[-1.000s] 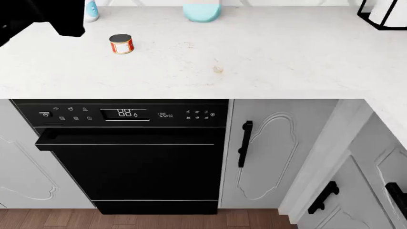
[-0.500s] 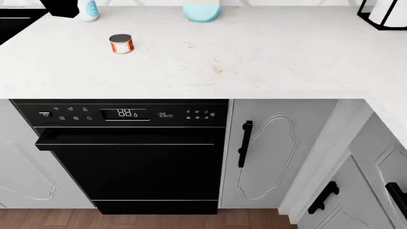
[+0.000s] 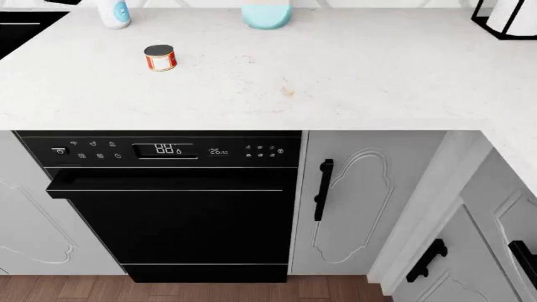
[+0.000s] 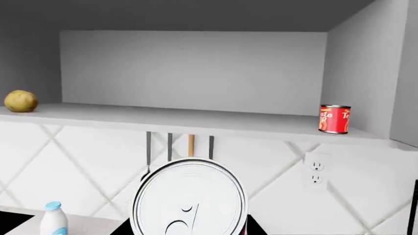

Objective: Pick the cans from the counter and place them in their designated side in the cabinet.

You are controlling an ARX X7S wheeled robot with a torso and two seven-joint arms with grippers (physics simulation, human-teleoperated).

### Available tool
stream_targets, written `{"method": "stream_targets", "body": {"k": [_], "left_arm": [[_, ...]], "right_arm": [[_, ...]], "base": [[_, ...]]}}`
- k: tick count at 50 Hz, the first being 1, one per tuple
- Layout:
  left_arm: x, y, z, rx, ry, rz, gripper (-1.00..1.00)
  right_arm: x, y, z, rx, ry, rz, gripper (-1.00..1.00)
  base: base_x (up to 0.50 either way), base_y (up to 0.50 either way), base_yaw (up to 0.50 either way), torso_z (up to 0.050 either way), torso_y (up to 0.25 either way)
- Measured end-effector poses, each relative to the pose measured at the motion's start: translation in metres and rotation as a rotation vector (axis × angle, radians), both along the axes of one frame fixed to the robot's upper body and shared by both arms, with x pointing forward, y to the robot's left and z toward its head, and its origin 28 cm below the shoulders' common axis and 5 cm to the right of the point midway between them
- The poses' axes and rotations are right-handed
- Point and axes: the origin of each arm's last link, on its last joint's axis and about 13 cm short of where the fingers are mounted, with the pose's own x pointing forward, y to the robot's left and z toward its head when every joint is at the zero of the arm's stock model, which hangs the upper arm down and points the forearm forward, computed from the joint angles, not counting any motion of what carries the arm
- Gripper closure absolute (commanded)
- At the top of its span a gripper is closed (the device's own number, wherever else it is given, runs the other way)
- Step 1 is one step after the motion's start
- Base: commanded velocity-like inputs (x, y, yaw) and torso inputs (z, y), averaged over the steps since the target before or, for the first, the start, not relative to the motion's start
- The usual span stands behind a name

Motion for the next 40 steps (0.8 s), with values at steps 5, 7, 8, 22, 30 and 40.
{"method": "stream_targets", "body": {"k": [5, 7, 8, 22, 30, 40], "left_arm": [[-0.0006, -0.0005, 0.0013, 0.003, -0.004, 0.000, -1.00], [-0.0008, -0.0006, 0.0017, 0.003, -0.005, 0.000, -1.00], [-0.0008, -0.0007, 0.0018, 0.004, -0.005, 0.000, -1.00], [-0.0016, -0.0015, 0.0018, 0.004, -0.008, -0.004, -1.00], [-0.0042, -0.0017, 0.0020, 0.002, -0.014, -0.008, -1.00], [-0.0084, -0.0023, 0.0059, 0.010, -0.029, -0.019, -1.00]], "right_arm": [[-0.0002, -0.0005, 0.0000, 0.001, 0.001, -0.002, 1.00], [-0.0003, -0.0006, 0.0001, 0.002, 0.001, -0.003, 1.00], [-0.0003, -0.0007, 0.0001, 0.002, 0.001, -0.003, 1.00], [-0.0004, -0.0011, 0.0001, 0.003, 0.002, -0.004, 1.00], [-0.0005, -0.0011, 0.0001, 0.004, 0.003, -0.005, 1.00], [-0.0005, -0.0012, 0.0001, 0.004, 0.003, -0.005, 1.00]], "base": [[0.00, 0.00, 0.00, 0.000, 0.000], [0.00, 0.00, 0.00, 0.000, 0.000], [0.00, 0.00, 0.00, 0.000, 0.000], [0.00, 0.00, 0.00, 0.001, 0.001], [0.00, 0.00, 0.00, 0.000, 0.001], [0.00, 0.00, 0.00, 0.000, 0.001]]}}
